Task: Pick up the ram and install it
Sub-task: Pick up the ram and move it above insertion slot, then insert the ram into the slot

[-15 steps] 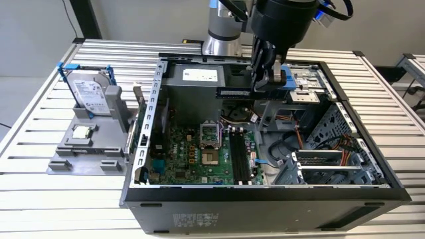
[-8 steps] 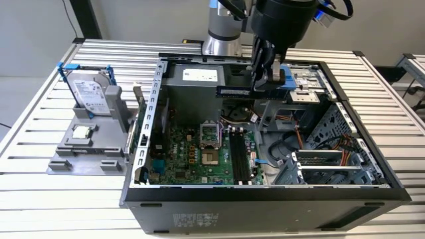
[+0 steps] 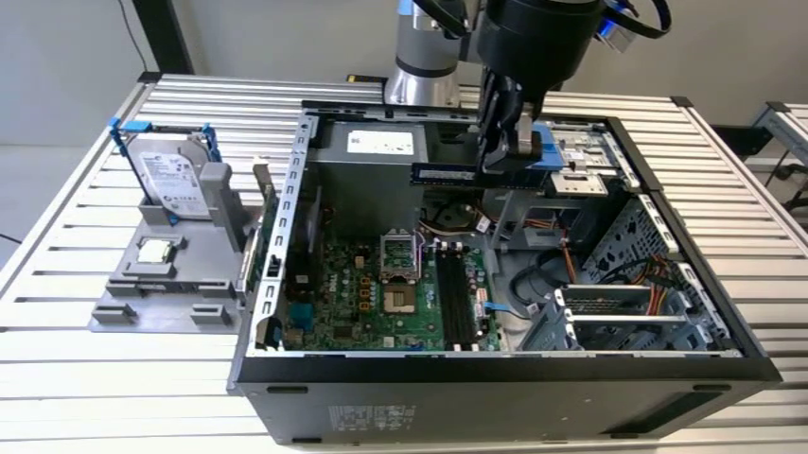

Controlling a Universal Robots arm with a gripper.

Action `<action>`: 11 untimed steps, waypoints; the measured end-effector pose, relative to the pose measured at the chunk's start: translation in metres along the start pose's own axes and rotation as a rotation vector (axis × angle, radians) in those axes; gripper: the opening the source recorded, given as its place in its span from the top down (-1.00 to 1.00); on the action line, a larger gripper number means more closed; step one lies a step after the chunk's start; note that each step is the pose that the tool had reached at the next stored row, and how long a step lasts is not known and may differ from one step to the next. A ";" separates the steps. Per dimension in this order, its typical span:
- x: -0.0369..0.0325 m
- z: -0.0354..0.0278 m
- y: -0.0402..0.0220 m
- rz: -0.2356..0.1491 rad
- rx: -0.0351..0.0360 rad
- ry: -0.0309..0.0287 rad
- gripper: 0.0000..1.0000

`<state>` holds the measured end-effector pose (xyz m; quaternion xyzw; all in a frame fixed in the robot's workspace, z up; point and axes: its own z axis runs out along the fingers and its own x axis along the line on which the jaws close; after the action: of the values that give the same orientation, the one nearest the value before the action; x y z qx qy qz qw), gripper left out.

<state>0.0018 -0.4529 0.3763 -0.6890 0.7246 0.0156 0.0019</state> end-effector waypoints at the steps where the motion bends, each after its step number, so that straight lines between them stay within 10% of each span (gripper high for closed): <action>1: 0.0000 0.0000 0.0000 0.000 0.0000 0.0001 1.00; 11: 0.0000 0.0000 0.0000 0.000 -0.0001 0.0001 1.00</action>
<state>0.0018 -0.4530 0.3763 -0.6890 0.7246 0.0157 0.0018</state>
